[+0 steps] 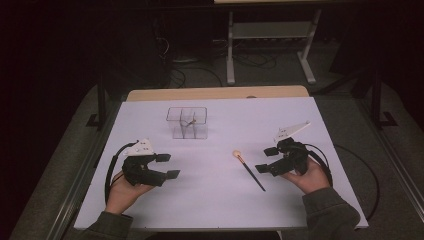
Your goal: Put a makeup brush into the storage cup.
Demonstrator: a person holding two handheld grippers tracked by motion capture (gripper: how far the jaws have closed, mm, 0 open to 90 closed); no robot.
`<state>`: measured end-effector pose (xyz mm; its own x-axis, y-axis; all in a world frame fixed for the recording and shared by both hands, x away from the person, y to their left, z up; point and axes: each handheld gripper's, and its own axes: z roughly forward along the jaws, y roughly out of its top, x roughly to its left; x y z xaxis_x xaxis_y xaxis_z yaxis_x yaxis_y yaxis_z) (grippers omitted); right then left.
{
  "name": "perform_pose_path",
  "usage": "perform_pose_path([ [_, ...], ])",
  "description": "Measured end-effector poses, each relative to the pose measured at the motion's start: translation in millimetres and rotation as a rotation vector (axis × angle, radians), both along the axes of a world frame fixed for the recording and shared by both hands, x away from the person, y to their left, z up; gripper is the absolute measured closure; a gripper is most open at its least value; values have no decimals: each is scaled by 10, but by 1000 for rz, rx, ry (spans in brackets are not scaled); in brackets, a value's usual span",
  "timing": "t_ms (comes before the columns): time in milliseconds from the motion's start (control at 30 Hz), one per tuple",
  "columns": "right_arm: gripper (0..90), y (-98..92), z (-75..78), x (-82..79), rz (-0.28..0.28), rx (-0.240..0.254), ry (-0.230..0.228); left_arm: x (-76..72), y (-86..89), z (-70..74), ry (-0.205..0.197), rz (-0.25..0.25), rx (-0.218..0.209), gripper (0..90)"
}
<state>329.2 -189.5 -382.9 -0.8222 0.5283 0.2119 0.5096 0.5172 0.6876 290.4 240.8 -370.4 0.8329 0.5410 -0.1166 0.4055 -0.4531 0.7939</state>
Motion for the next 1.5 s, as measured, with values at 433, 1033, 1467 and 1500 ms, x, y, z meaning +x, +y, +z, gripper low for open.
perform_pose_path([
  [433,262,84,29,115,-32,-25,16,-41,-16,-10,-10,-12,-2,303],
  [1033,284,144,73,259,-61,-48,42,-60,20,-24,-13,-8,-4,298],
  [1467,307,272,170,340,-50,-77,32,-65,43,-12,-13,-1,-16,295],
  [1500,311,279,174,349,-44,-77,26,-67,45,-9,-13,0,-19,295],
])
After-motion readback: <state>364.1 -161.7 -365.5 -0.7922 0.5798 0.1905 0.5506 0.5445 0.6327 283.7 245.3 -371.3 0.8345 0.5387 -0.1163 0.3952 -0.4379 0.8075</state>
